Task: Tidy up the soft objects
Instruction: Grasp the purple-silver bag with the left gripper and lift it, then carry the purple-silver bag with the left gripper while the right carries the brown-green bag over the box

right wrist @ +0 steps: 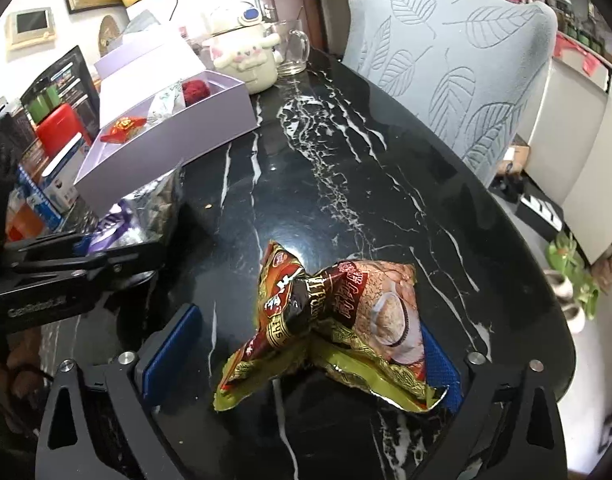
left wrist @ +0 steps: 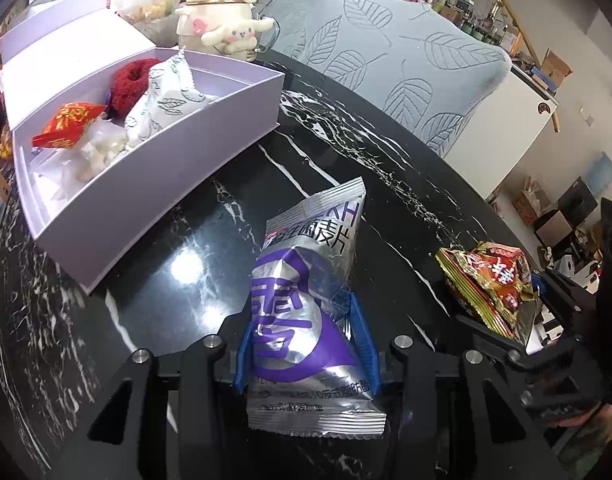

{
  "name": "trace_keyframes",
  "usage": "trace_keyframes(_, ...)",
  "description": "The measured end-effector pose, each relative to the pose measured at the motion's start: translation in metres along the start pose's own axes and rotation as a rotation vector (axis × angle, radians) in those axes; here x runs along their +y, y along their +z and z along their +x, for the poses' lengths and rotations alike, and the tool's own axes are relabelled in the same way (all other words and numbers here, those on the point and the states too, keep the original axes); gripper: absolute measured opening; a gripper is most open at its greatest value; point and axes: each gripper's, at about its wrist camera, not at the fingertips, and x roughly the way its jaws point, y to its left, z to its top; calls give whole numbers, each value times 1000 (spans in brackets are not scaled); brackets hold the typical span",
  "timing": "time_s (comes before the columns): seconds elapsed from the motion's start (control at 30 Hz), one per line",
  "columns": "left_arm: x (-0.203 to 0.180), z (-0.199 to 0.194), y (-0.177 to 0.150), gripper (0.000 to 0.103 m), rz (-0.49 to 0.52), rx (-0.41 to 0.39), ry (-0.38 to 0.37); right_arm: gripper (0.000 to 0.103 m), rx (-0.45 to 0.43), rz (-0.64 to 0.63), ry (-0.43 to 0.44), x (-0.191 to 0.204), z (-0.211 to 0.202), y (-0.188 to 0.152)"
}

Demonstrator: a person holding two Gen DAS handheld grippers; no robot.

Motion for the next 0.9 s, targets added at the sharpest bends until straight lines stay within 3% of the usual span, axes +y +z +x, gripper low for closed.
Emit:
trace_keyframes(0.03,0,-1,0,42,-2,-4,1,83,0,-14,-18,1,0,0)
trace_keyframes(0.1,1,-5,-2,42,-10,-13,0,69,-2,-35,-56,2,-1,1)
trace_keyframes(0.23,7,-11,-8,42,-25,-28,-1,54,-1,-22,-84,1,-2,2)
trace_keyframes(0.4,15,-17,-14,42,-48,-34,-4,49,-9,-4,-55,3,-6,-1)
trace_keyframes(0.9,21,-50,-27,42,-64,-105,-30,49,-62,-60,-9,35,-32,-8)
